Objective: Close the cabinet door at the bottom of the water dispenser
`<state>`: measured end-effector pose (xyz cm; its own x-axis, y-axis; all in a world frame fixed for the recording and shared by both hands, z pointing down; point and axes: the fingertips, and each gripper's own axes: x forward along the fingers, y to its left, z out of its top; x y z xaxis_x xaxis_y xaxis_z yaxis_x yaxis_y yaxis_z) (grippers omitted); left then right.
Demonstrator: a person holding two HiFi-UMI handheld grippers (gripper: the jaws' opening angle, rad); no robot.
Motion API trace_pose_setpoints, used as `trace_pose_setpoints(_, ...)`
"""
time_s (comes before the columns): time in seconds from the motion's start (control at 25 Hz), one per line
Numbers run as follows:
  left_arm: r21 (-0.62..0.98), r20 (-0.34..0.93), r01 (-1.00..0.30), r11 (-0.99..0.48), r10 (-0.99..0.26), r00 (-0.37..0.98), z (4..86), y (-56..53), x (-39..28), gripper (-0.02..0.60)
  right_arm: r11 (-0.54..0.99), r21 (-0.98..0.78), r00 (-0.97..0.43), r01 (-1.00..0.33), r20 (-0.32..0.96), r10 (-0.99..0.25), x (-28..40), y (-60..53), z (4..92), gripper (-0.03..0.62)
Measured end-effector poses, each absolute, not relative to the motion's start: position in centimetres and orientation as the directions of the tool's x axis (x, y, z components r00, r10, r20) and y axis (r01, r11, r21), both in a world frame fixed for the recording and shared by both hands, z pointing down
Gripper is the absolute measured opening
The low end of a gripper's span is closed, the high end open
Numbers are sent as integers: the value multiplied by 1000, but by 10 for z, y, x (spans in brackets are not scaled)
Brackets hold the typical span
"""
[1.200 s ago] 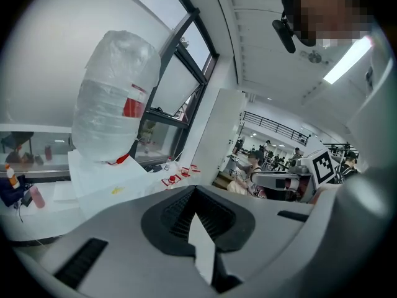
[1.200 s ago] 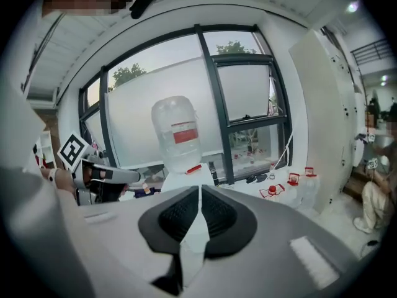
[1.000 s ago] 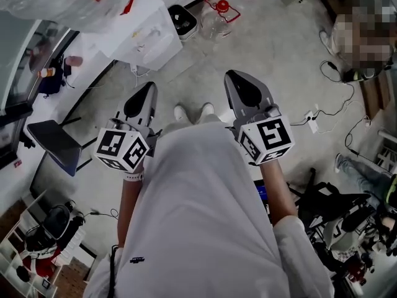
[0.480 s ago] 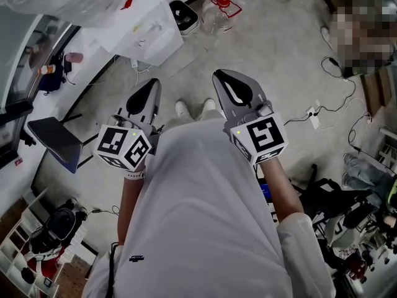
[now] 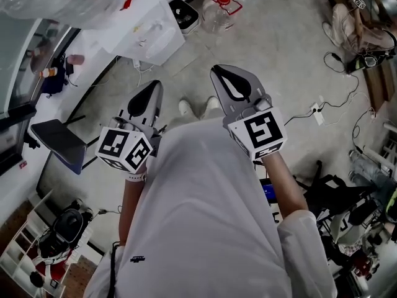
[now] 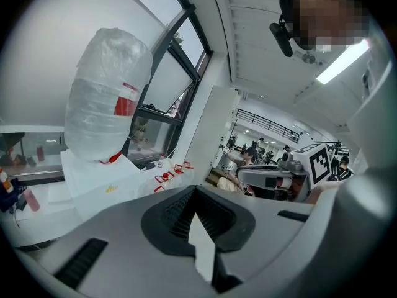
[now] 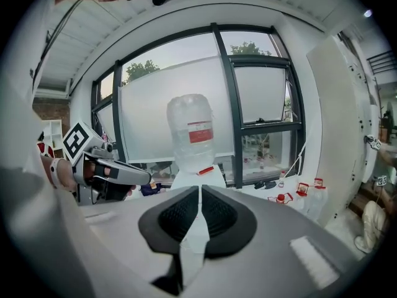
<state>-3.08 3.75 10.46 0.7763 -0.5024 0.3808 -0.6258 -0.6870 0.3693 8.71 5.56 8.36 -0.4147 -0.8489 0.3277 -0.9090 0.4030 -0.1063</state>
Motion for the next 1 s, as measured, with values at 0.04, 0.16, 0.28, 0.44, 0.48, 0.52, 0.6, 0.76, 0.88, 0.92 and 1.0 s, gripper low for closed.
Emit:
trace_pose_setpoints(0.04,370,380,-624,-688,-501,778,104,37,-30,5,401,-106,-412,-910,328,-850,88,55,83,11)
trace_pose_setpoints(0.16,373,374,-619,-691,-498,782,102,34,-26,5,394,-109,-407,-913,327,-853,91,53,83,11)
trace_pose_setpoints(0.28,377,373,-613,-694,-493,786,101,33,-23,5,388,-111,-402,-915,330,-854,94,53,84,11)
trace_pose_setpoints(0.44,380,372,-618,-688,-498,783,103,32,-22,5,386,-116,-402,-915,331,-854,96,50,85,11)
trace_pose_setpoints(0.48,381,373,-621,-685,-500,781,104,31,-23,5,387,-118,-404,-915,331,-853,96,49,85,11)
trace_pose_setpoints(0.52,382,374,-622,-684,-501,780,104,30,-23,5,388,-120,-405,-914,330,-852,96,48,85,11)
trace_pose_setpoints(0.6,384,377,-623,-682,-500,780,105,29,-25,5,391,-121,-409,-912,329,-851,94,45,86,11)
trace_pose_setpoints(0.76,385,378,-625,-679,-502,778,106,26,-27,5,395,-119,-412,-911,328,-850,92,42,86,9)
trace_pose_setpoints(0.88,386,378,-623,-681,-499,780,105,24,-26,5,393,-120,-410,-912,328,-851,92,40,86,11)
trace_pose_setpoints(0.92,386,376,-623,-681,-500,780,105,23,-25,5,392,-120,-409,-912,329,-851,93,40,86,11)
trace_pose_setpoints(1.0,386,373,-623,-680,-503,780,105,22,-25,5,389,-121,-407,-913,331,-851,94,39,86,11)
